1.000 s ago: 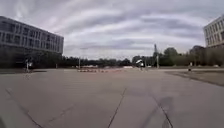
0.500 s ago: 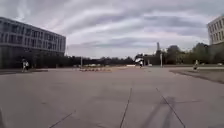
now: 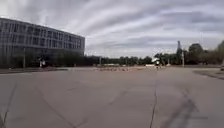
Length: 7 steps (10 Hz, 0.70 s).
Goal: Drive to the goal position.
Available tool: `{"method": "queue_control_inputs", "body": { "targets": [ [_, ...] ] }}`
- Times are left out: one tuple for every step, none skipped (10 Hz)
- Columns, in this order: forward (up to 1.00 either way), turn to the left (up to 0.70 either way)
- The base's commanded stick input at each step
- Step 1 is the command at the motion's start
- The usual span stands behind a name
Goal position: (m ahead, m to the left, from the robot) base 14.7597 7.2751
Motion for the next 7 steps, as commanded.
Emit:
{"method": "queue_control_inputs", "body": {
  "targets": [
    [0.85, 0.00],
    [0.85, 0.00],
    [0.85, 0.00],
    [0.85, 0.00],
    [0.85, 0.00],
    [0.85, 0.00],
    [0.85, 0.00]
  ]
}}
